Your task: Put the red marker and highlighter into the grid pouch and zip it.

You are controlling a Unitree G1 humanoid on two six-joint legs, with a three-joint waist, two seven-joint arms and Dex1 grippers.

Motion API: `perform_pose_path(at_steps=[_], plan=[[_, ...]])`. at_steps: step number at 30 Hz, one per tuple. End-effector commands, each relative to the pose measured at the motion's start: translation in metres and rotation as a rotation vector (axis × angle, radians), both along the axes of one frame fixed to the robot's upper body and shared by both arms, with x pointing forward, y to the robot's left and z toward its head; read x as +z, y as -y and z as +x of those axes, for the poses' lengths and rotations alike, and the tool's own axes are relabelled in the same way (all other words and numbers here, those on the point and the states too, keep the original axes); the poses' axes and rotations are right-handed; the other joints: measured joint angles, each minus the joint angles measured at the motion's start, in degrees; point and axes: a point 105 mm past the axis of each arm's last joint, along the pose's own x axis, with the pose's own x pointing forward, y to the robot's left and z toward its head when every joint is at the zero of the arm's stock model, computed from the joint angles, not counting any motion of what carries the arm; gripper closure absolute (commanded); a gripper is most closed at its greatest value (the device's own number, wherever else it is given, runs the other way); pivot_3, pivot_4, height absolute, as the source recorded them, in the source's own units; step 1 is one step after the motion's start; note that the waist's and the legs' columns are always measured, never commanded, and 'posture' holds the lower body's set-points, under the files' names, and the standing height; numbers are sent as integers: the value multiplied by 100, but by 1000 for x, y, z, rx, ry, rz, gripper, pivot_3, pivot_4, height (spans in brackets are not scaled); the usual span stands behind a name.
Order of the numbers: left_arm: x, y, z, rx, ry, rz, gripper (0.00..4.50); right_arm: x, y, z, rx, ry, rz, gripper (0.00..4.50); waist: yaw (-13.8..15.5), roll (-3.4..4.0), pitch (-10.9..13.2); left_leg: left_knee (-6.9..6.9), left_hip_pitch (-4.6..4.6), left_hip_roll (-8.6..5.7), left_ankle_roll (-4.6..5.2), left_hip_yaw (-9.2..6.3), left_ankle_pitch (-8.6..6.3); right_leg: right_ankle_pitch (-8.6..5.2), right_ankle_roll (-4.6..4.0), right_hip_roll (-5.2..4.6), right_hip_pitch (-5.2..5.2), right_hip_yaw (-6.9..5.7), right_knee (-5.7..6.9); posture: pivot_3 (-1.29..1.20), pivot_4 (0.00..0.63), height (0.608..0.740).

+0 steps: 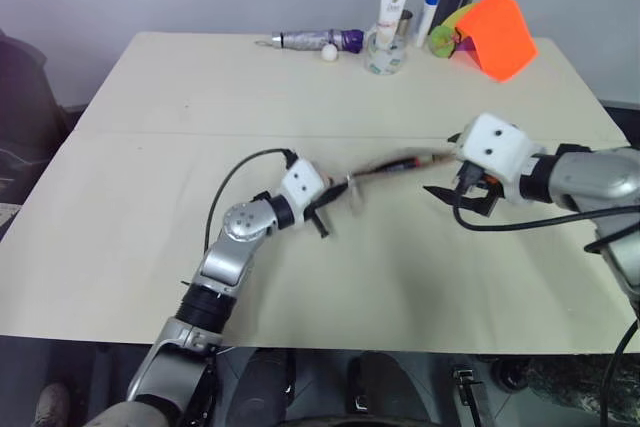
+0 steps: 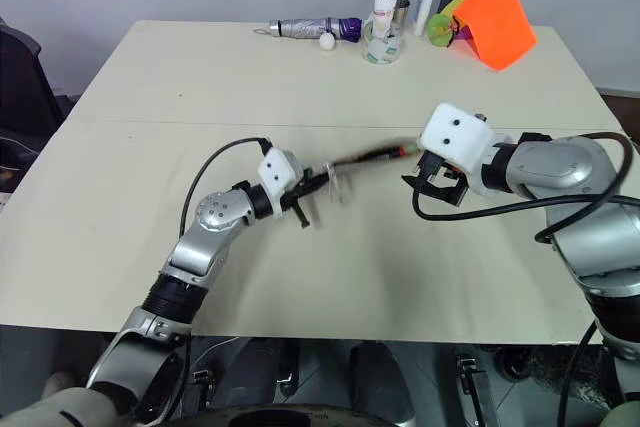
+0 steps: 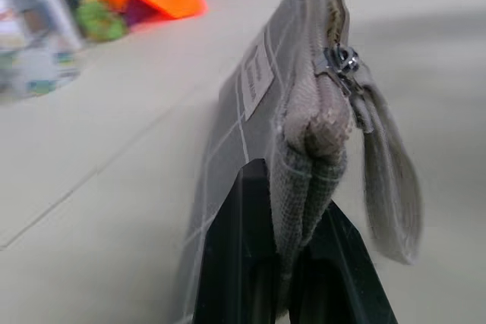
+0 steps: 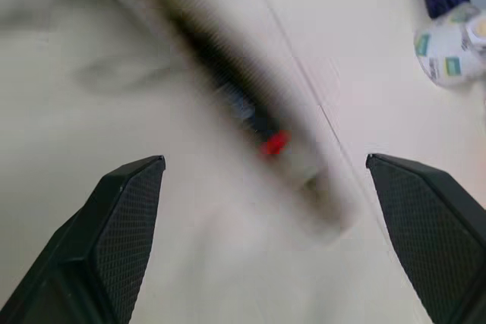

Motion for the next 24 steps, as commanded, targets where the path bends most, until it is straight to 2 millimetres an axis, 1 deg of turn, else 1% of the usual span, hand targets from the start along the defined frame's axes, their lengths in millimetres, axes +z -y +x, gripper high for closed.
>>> perform_pose_path(at_steps=[1,3,7,10,12,14,16,17,20,22,23,24], plan=[[33,6,3,15,-9,-167,4500,4,-25,-9,47,-8,166,89,-7,-1,0,1,0,1,0,-1,0,0,0,3,0,0,1,0,150,740],[35,9,3,8,-19,-180,4500,2,-31,-7,40,-16,210,89,-2,0,0,1,0,1,0,-1,0,0,1,6,0,0,2,0,150,740],[39,18,-2,-15,-39,-211,4500,-7,-57,9,-18,-76,407,89,-27,-2,-1,2,1,-1,-1,-1,1,1,1,6,-1,0,4,0,150,740],[39,23,-6,-30,-48,-219,4500,-11,-68,16,-39,-95,455,89,-12,-1,0,1,0,-2,-2,-1,1,0,1,7,-4,0,10,0,150,740],[38,25,-8,-37,-49,-216,4500,-13,-73,18,-40,-105,465,89,10,-2,0,2,-3,-3,-1,-1,1,0,1,5,-5,0,7,0,150,740],[38,26,-9,-38,-52,-219,4500,-14,-84,17,-12,-135,508,89,8,-2,0,1,-7,-5,-1,-1,1,0,1,3,-7,-1,5,0,150,740],[38,27,-10,-40,-53,-220,4500,-16,-92,17,3,-153,530,596,2,-2,0,1,-7,-4,-1,-1,1,0,1,4,-8,0,5,0,150,740],[38,28,-11,-40,-53,-220,4500,-16,-92,17,-1,-153,528,898,0,-1,0,0,-7,-3,-1,-1,1,0,1,5,-9,0,5,0,150,740],[38,25,-10,-31,-54,-222,4500,-15,-90,18,-12,-157,541,2382,-5,-1,0,0,-8,-3,-1,-1,1,0,1,5,-10,0,6,0,150,740],[38,23,-10,-27,-55,-222,4500,-14,-85,19,-26,-152,540,3531,-7,-1,0,0,-8,-3,-1,-1,1,0,1,5,-10,0,6,0,150,740],[37,22,-10,-26,-55,-220,4500,-13,-83,20,-35,-148,538,3940,-8,-1,0,0,-8,-3,-1,-1,1,0,1,5,-10,0,6,0,150,740],[37,22,-10,-26,-55,-219,4500,-13,-81,20,-41,-145,537,4479,-2,-1,0,0,-9,-3,-1,-1,1,0,1,5,-11,0,6,0,150,740]])
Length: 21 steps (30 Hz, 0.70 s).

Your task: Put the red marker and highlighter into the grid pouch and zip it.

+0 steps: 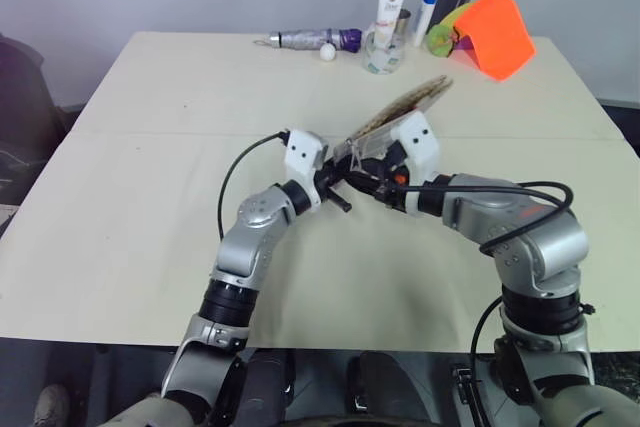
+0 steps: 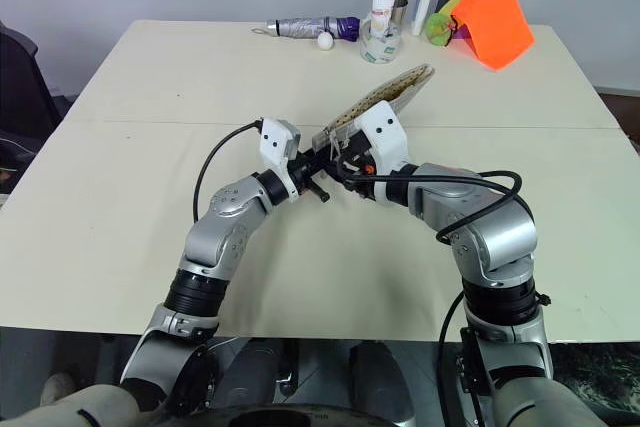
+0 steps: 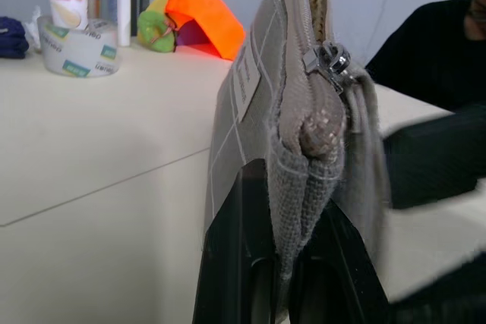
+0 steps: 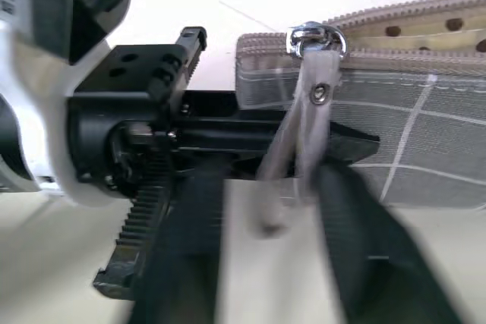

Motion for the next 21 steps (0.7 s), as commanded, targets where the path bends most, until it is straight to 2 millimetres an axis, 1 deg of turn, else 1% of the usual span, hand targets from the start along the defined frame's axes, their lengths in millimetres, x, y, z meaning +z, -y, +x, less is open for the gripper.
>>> perform_pose_path(at_steps=[1,3,7,8,9,11,13,14,15,17,19,21], plan=[[19,1,-7,-29,66,-35,4500,18,13,5,-52,67,3,4479,9,0,0,0,-1,0,0,0,0,0,0,0,0,0,0,0,150,740],[18,-1,-6,-30,70,-23,4500,21,24,8,-89,83,-12,4479,9,0,0,1,-2,-1,0,0,0,0,0,-1,-1,0,-1,0,150,740],[14,-7,-4,-38,82,15,4500,39,59,19,-223,158,-63,4479,7,0,0,0,-3,-1,0,0,0,0,0,-1,-4,0,-1,0,150,740],[12,-9,-5,-42,90,35,4500,46,74,25,-287,190,-86,4479,7,0,0,0,-4,0,0,0,0,0,0,0,-4,0,-1,0,150,740],[11,-11,-5,-46,95,48,4500,51,84,28,-330,212,-100,4479,7,0,0,0,-4,0,0,1,0,0,0,-1,-4,0,-1,0,150,740],[6,-16,-6,-54,103,85,4500,69,116,38,-474,278,-128,4479,5,0,0,-2,-4,0,0,1,0,0,-1,-1,-6,1,-2,0,150,740],[1,-20,-7,-58,106,112,4500,82,144,43,-596,321,-156,4479,3,1,1,-2,-5,0,0,2,0,-1,-1,0,-7,1,-2,0,150,740],[0,-22,-7,-58,106,122,4500,85,154,45,-634,332,-170,4479,3,1,1,-2,-6,0,0,3,0,0,-1,0,-9,1,-2,0,150,740],[-2,-23,-7,-59,107,127,4500,87,159,45,-653,339,-181,4479,4,1,1,-2,-8,0,0,3,0,-1,-1,-1,-11,1,-3,0,150,740],[-3,-25,-8,-59,109,134,4500,85,164,45,-661,333,-200,4479,5,2,1,-5,-11,0,0,3,0,-1,-1,0,-14,2,-6,0,150,740],[-3,-28,-10,-66,96,113,4500,76,156,42,-592,300,-232,4479,1,2,0,-4,-21,1,0,3,0,0,-1,0,-22,2,-5,0,150,740],[-3,-32,-11,-72,71,87,3770,63,143,34,-485,232,-233,3920,3,2,0,-3,-23,1,0,3,0,0,-1,1,-24,2,-5,0,150,740]])
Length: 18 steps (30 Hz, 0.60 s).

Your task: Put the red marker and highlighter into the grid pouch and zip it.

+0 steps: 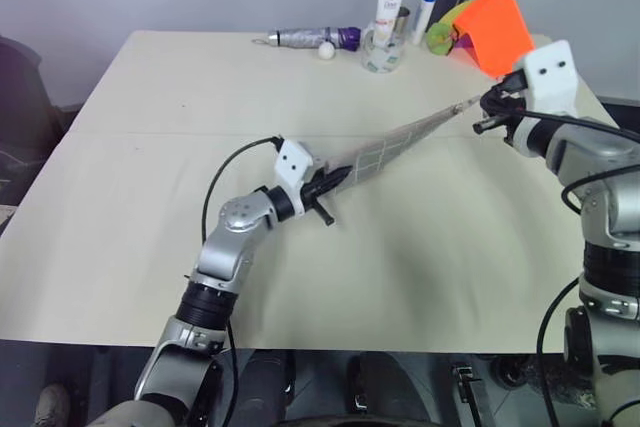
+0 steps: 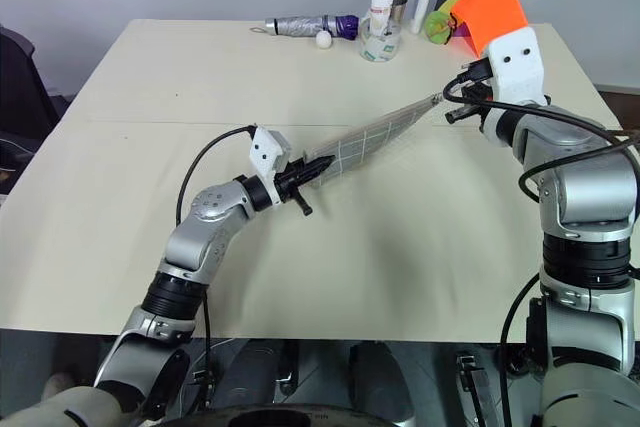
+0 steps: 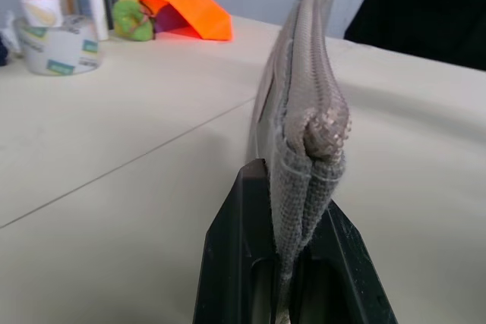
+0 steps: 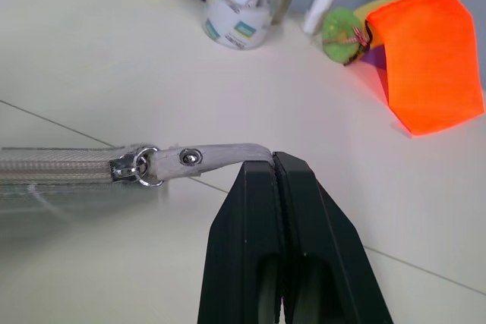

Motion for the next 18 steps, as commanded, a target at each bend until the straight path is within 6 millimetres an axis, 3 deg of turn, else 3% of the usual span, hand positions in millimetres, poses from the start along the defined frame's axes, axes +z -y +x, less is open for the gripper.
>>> perform_pose_path(at_steps=[1,6,7,13,18], plan=[[9,-12,-4,-1,-1,-47,3436,2,-13,-15,117,-26,-19,3603,-3,0,0,0,-2,0,0,0,0,0,0,0,-1,0,0,0,150,740],[5,-42,-2,67,-28,-26,999,-21,-17,-40,220,-134,-83,1081,-5,0,0,2,-3,2,1,-2,-1,0,0,0,0,-1,-1,0,150,740],[5,-51,-2,87,-37,-24,619,-26,-14,-45,229,-156,-97,1063,-4,-1,0,3,-3,1,1,-2,-1,0,0,-2,0,-1,-1,0,150,740],[-12,-117,0,258,-120,37,619,-42,18,-59,173,-216,-116,1063,-23,0,0,3,-3,2,1,-3,-1,0,0,-2,0,-1,-1,0,150,740],[-17,-142,0,341,-134,86,619,-46,22,-59,182,-203,-97,1063,-17,-1,0,4,-1,2,1,-3,-1,0,0,-2,2,-1,-1,0,150,740]])
